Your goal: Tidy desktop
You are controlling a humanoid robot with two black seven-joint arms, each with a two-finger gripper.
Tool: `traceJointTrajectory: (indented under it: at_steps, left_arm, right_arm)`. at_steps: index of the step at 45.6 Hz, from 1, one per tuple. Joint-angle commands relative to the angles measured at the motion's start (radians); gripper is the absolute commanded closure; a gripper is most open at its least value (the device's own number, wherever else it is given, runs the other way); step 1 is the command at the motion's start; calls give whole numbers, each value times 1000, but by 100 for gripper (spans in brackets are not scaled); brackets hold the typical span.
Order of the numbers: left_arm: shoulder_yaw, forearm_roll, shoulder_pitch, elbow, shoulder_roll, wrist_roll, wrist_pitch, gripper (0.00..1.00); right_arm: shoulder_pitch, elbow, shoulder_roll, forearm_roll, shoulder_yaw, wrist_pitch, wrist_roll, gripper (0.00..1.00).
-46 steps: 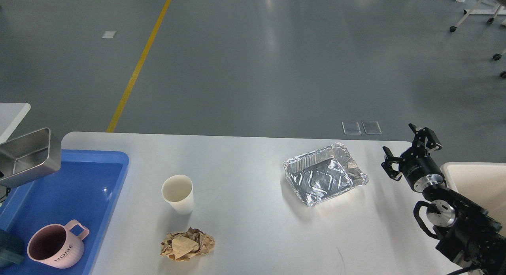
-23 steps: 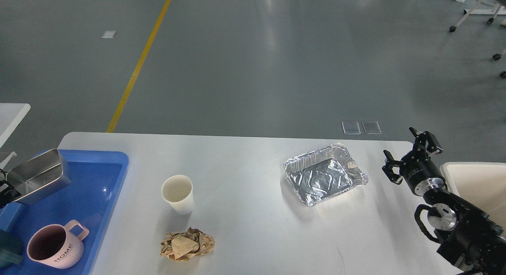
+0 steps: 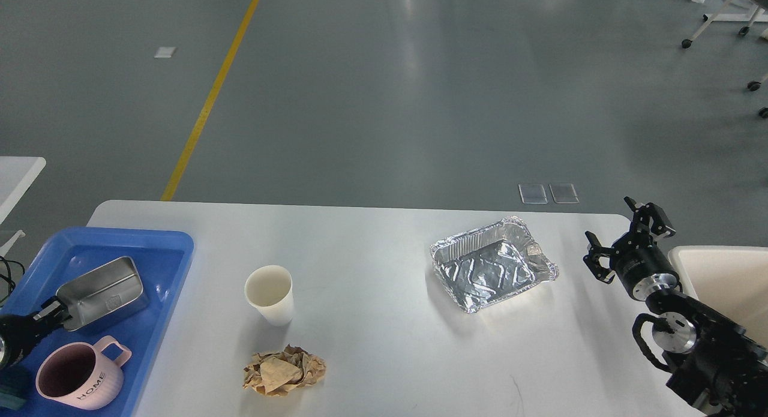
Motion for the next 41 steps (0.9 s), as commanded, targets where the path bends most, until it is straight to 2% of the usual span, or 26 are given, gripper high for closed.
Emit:
traceJointTrajectory:
  at_steps: [1,20,26,33,38,41]
  left_arm:
    - [-5,-13,-9,0,5,-6,-1,72]
    - [-75,-96,-55,-17,13,-19,-10,27]
    - [-202,-99,-75,-28,10,-57,-23,13]
    - [-405,-105,-72,-135,14,-66,-108,9]
    - [-541,-105,-60,-216,16,-52,-211,9]
    - [-604,-105,-52,-277,14,-49,-241,9]
  right_arm:
    - [2,0,2,-1,0,0,0,0]
    - [5,2,5,1,0,0,0,0]
    - [9,2,6,1,0,0,0,0]
    - [14,2,8,1,2,0,0,0]
    - [16,2,5,-1,0,0,0,0]
    - [17,2,2,1,2,0,0,0]
